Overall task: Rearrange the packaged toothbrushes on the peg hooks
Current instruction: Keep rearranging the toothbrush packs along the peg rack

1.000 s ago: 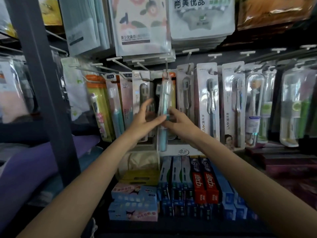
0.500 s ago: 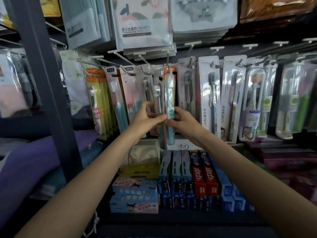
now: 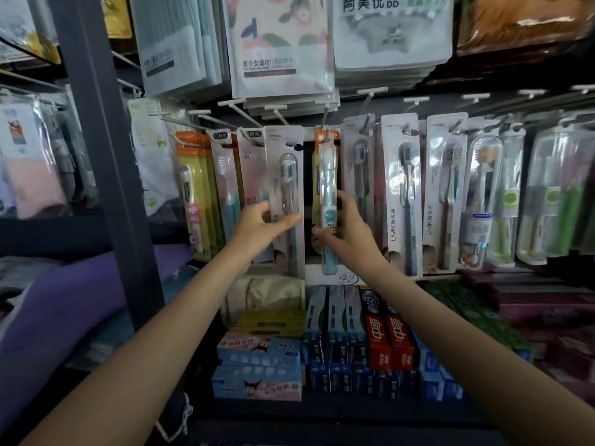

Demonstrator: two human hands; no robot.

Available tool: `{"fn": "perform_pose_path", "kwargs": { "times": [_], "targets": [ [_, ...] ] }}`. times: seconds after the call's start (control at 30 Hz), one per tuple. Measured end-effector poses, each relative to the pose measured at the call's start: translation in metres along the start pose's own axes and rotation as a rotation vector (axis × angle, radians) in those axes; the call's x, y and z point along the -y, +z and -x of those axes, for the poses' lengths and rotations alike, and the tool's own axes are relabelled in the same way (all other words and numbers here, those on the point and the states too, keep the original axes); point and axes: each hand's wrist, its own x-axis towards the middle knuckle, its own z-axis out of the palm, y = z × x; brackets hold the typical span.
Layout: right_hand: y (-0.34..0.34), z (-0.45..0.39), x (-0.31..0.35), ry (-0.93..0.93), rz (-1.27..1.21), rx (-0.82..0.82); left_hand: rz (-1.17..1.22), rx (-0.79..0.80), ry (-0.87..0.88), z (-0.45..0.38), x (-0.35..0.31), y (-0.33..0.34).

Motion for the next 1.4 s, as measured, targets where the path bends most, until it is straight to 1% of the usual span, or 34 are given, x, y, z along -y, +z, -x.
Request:
{"fn": "perform_pose_path", "kwargs": {
  "times": [0.07,0.17,0.3,0.4,0.5,0.53,0.6,0.67,0.8,0.9,1.03,1.17,1.4],
  "targets": [
    [-0.001,0.002,-0.001,-0.056,0.071,-0.024,-0.025,0.026,0.014,0.002,-0.003,-0.001],
    [-0.004,0.001,0.001,-0.067,0.135,-0.015,-0.057,0.044,0.042,0.002,-0.007,0.002],
    [-0.007,-0.001,0.002,-0.085,0.290,-0.037,-0.064,0.002,0.067,-0.003,-0.013,0.010],
    [-0.011,-0.006,0.004,-0.061,0.362,-0.009,-0.099,-0.009,0.102,-0.005,-0.018,0.015],
    [-0.014,-0.010,0.007,-0.031,0.348,0.031,-0.161,-0.077,0.119,-0.005,-0.019,0.017],
    [-0.014,-0.010,0.007,-0.025,0.335,0.038,-0.167,-0.077,0.123,-0.005,-0.019,0.017],
    [-0.013,-0.010,0.005,-0.011,0.307,0.043,-0.138,-0.039,0.130,-0.005,-0.022,0.016],
    [-0.012,-0.011,0.003,-0.016,0.295,0.040,-0.054,0.010,0.125,-0.005,-0.025,0.017],
    [-0.012,-0.013,0.001,-0.008,0.270,0.049,0.070,0.059,0.093,-0.002,-0.027,0.015],
    [-0.014,-0.014,-0.001,-0.002,0.230,0.057,0.095,0.089,0.092,-0.004,-0.026,0.011],
    [-0.012,-0.014,-0.001,-0.003,0.216,0.052,0.061,0.127,0.091,-0.007,-0.024,0.014],
    [-0.013,-0.013,-0.001,-0.002,0.214,0.055,-0.002,0.093,0.100,-0.010,-0.021,0.017],
    [-0.016,-0.013,-0.001,0.034,0.183,0.063,-0.214,0.127,0.163,-0.017,-0.021,0.008]
  ]
}}
